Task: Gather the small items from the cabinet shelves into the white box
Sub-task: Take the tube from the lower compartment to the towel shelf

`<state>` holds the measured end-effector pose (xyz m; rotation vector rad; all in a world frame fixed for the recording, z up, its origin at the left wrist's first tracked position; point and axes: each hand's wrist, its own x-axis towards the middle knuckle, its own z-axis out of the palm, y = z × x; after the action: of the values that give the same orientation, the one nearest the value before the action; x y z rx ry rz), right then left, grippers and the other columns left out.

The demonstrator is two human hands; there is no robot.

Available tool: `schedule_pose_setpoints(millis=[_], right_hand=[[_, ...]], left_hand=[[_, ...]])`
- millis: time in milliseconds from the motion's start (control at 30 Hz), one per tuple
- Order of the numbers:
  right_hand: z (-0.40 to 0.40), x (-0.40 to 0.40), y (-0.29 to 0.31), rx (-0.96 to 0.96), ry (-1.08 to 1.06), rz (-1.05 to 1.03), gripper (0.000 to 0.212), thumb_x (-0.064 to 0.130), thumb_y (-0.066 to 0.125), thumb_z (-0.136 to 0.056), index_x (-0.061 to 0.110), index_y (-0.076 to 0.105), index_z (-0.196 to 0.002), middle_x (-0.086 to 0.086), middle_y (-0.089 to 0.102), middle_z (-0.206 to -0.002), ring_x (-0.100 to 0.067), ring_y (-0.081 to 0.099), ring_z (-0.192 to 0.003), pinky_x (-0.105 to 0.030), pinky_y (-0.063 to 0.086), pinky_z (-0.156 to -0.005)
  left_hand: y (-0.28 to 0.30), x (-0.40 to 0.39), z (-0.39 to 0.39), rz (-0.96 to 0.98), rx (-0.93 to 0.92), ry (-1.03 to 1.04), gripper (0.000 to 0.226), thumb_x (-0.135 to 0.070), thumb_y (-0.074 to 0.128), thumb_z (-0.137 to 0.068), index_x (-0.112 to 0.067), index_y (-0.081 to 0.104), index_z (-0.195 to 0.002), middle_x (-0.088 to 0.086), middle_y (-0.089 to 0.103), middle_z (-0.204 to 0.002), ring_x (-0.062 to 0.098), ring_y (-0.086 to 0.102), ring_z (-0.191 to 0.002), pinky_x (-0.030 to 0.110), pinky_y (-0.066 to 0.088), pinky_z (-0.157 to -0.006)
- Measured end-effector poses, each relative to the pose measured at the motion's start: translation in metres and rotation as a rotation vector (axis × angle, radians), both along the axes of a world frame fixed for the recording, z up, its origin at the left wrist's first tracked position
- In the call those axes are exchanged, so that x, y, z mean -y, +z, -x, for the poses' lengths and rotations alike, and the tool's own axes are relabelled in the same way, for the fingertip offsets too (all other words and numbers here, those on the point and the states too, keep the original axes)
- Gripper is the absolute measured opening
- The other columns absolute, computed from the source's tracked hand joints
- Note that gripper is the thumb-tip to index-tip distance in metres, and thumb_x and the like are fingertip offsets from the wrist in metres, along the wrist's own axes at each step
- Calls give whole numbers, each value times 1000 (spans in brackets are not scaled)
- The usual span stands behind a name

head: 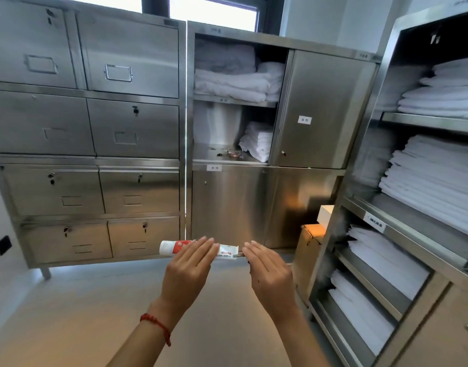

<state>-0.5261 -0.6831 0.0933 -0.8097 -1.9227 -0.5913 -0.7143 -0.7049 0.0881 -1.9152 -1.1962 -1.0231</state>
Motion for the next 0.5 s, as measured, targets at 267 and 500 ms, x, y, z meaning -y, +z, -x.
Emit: schedule_pose_setpoints(millis=[267,500], right_hand=[[-21,-26,4,-7,37,-17,42,11,92,-52,4,76,-91,-9,74,-94,-22,71,-89,-33,57,-75],[-23,-62,-1,-27,28,-15,38,5,89,-55,4,76,-92,-9,73,-95,-22,71,-90,-34,58,-74]], left_hand=[[-5,-23,-18,8,-10,36,53,-8,92,-47,-3,74,-96,14,72,-100,30,69,-92,45,54,-77],[-4,-58,-19,4,-14,36,54,-8,92,-46,-3,74,-96,13,72,-99,29,70,-92,44,53,-79]])
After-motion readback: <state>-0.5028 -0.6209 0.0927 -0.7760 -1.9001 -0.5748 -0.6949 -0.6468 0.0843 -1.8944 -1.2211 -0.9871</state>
